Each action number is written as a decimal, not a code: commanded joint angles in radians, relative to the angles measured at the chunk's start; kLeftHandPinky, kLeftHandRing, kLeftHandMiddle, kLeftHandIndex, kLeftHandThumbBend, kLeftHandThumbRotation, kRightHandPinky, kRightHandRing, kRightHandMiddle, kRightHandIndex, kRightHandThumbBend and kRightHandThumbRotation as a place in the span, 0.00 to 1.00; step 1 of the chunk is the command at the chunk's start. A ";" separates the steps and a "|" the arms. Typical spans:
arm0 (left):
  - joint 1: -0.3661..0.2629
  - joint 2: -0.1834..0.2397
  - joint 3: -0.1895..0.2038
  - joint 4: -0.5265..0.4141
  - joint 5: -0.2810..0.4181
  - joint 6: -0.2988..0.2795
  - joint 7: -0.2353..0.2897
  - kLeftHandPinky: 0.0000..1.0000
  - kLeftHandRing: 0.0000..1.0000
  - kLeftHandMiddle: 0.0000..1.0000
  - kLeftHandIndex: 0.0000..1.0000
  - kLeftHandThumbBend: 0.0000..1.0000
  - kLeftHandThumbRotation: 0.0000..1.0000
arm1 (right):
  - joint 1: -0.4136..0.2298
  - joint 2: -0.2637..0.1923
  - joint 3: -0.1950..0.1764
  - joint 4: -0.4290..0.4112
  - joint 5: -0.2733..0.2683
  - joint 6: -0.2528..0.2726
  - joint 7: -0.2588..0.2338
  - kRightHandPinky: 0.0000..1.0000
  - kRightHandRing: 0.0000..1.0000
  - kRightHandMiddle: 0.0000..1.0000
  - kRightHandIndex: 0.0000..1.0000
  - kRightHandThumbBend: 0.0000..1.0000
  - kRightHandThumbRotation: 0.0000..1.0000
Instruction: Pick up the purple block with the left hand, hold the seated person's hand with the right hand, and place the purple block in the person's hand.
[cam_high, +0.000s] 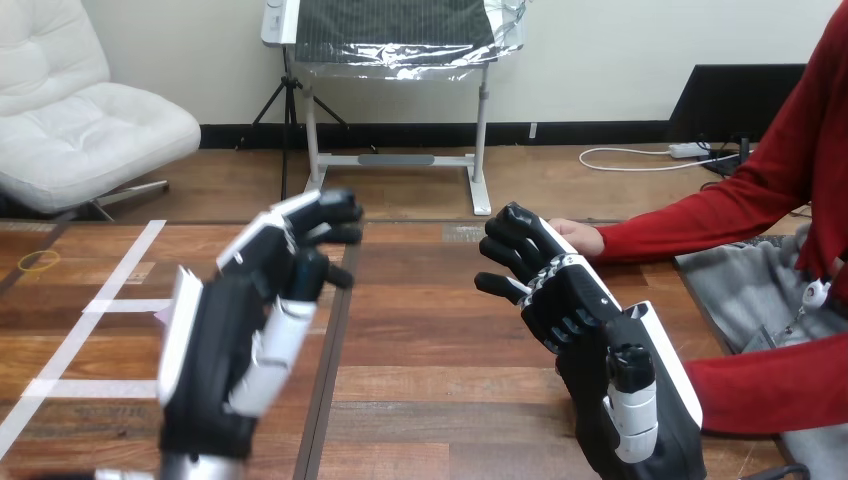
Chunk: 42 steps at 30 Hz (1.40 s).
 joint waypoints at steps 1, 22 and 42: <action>-0.197 0.055 0.074 0.095 0.022 0.016 0.008 0.55 0.71 0.73 0.71 0.57 0.88 | -0.074 0.001 -0.011 -0.032 0.004 -0.014 0.006 0.85 0.92 0.92 0.92 0.80 1.00; -0.530 0.204 0.136 0.473 0.167 0.102 0.077 0.62 0.73 0.76 0.74 0.69 0.83 | -0.061 -0.001 -0.010 -0.044 0.005 -0.015 0.010 0.84 0.92 0.92 0.92 0.78 1.00; -0.746 0.335 0.078 0.732 0.312 0.212 0.084 0.68 0.80 0.83 0.82 0.61 0.79 | -0.050 -0.004 -0.013 -0.044 0.003 -0.034 0.013 0.85 0.92 0.91 0.91 0.77 1.00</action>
